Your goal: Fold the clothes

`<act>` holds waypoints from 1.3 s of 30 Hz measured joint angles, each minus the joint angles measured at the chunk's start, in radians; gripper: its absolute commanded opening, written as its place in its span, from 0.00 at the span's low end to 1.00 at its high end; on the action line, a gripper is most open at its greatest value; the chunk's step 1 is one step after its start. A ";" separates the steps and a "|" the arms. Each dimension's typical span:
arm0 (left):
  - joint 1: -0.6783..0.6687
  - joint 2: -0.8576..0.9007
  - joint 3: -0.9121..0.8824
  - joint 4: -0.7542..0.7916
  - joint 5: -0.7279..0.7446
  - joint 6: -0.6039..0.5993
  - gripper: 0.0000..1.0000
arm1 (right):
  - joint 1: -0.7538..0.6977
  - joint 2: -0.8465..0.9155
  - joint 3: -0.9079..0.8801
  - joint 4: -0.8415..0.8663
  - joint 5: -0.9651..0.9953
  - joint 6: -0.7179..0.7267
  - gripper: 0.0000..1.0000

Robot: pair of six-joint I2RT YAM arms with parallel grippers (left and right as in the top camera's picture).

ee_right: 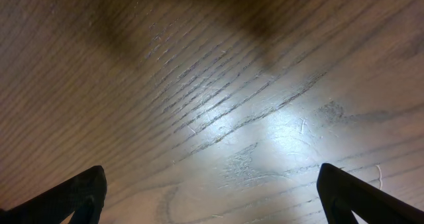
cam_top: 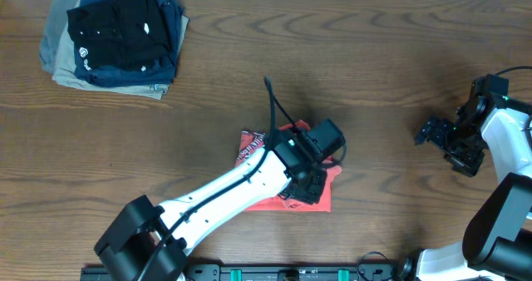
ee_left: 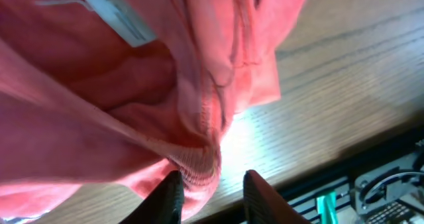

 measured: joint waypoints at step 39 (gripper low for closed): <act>0.170 0.134 0.032 0.188 -0.027 0.100 0.59 | 0.000 0.000 0.000 0.000 0.000 0.000 0.99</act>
